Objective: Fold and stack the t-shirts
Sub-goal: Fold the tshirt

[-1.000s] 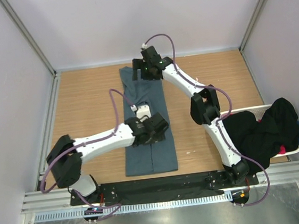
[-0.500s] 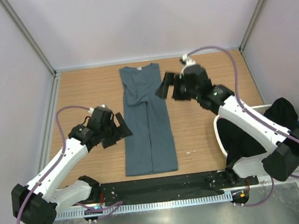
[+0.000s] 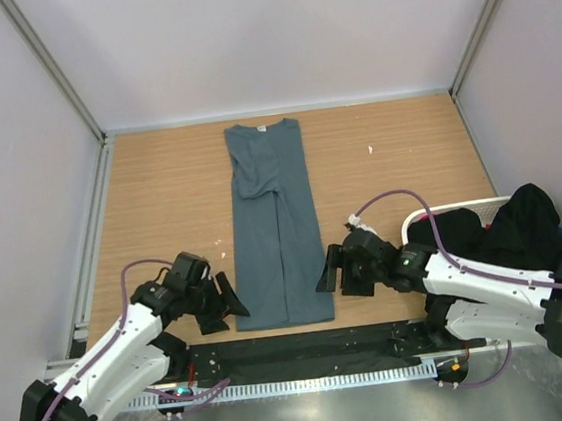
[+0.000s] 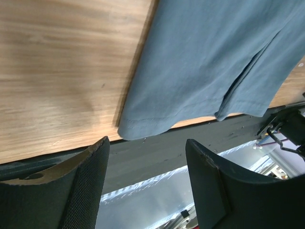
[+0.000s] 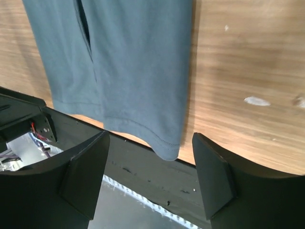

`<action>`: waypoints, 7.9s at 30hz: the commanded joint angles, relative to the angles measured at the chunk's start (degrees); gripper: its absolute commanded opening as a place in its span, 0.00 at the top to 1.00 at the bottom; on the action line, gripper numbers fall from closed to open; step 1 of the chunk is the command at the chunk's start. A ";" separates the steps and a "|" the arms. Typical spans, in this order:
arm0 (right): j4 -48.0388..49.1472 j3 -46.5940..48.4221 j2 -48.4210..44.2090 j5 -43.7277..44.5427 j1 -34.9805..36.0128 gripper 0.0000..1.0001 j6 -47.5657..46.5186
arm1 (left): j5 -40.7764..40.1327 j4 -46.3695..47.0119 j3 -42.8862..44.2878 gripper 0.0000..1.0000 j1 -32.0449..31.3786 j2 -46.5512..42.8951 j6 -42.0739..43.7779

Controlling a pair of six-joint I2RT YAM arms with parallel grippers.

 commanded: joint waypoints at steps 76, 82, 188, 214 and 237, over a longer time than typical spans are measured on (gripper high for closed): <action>-1.87 39.66 38.19 -11.07 -24.67 0.99 -16.95 | -15.67 6.32 42.32 1.00 8.81 39.21 11.55; -0.10 42.21 43.38 -13.88 -25.99 0.99 -18.18 | -15.06 9.14 43.38 1.00 10.31 43.34 11.82; -9.60 74.73 61.76 -11.71 -30.30 0.26 -26.97 | -20.85 5.02 68.16 0.21 13.65 61.02 20.16; 13.43 57.76 59.19 -5.98 -27.84 0.85 -27.32 | -13.12 30.85 50.23 0.98 12.07 56.96 12.61; 14.58 54.51 63.26 3.08 -27.84 0.90 -29.69 | -20.77 29.45 51.54 1.00 11.98 64.89 16.37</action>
